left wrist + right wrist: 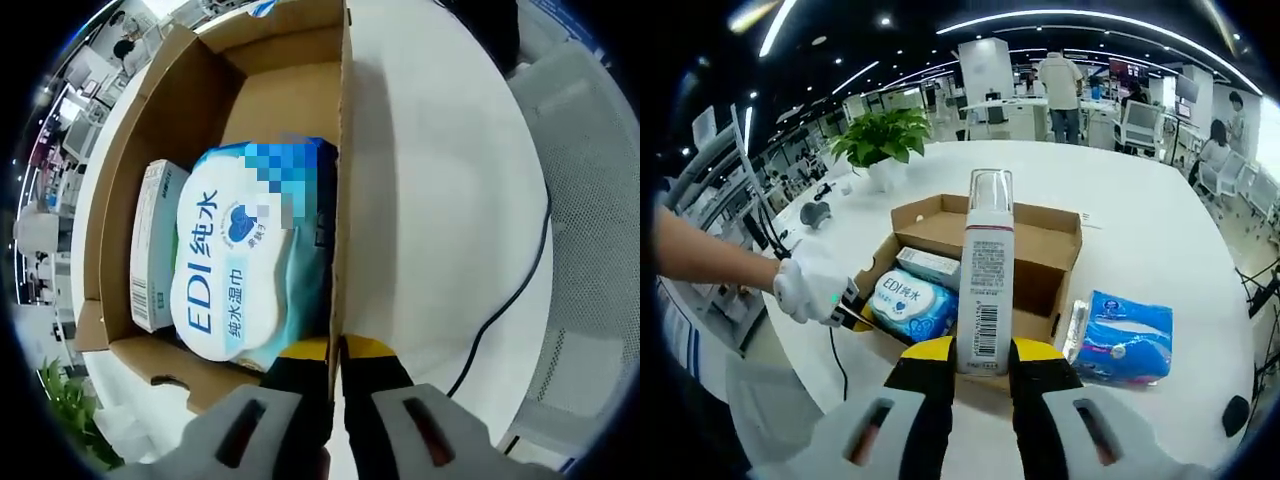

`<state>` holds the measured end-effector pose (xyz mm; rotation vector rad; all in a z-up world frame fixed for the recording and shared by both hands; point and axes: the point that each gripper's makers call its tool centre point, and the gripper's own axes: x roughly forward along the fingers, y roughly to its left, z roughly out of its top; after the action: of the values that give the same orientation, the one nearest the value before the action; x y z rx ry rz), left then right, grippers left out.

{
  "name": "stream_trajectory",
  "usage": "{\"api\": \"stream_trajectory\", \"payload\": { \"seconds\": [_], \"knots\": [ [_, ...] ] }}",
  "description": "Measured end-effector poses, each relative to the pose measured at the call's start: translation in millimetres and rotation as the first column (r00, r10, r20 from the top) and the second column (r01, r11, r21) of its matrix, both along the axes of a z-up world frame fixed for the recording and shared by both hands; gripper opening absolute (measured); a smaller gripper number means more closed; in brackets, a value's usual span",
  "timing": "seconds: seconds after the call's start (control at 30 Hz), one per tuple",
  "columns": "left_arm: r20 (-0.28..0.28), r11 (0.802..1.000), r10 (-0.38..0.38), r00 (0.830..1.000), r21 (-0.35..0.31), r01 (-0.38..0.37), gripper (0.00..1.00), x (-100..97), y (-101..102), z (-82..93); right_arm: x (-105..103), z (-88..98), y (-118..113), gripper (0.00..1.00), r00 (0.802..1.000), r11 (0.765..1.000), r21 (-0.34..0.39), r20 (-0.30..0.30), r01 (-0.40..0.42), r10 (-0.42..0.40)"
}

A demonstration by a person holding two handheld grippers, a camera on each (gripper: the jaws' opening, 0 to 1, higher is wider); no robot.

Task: Operate the shoe box by opening the lid, removing the specified soft item, and placing it in the target area until the item is outside and the box remains undamaged.

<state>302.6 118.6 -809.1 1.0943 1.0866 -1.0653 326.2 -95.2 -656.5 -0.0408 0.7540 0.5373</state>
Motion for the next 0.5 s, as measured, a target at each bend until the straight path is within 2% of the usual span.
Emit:
{"api": "stream_trajectory", "payload": {
  "seconds": [0.07,0.37,0.5],
  "knots": [
    [0.001,1.0,0.0,1.0,0.0,0.0,0.01,0.3,0,-0.2,-2,2.7,1,0.17,1.0,1.0,0.024,-0.01,-0.01,0.011],
    [-0.007,1.0,-0.004,1.0,0.001,0.004,0.01,0.5,1,-0.2,-1,14.3,-11,0.17,1.0,0.999,0.043,0.009,0.009,-0.009],
    [-0.006,1.0,-0.001,1.0,0.002,0.001,0.01,0.6,1,0.7,0,21.0,-21,0.17,0.999,1.0,0.026,0.03,0.018,-0.019]
  ]
}}
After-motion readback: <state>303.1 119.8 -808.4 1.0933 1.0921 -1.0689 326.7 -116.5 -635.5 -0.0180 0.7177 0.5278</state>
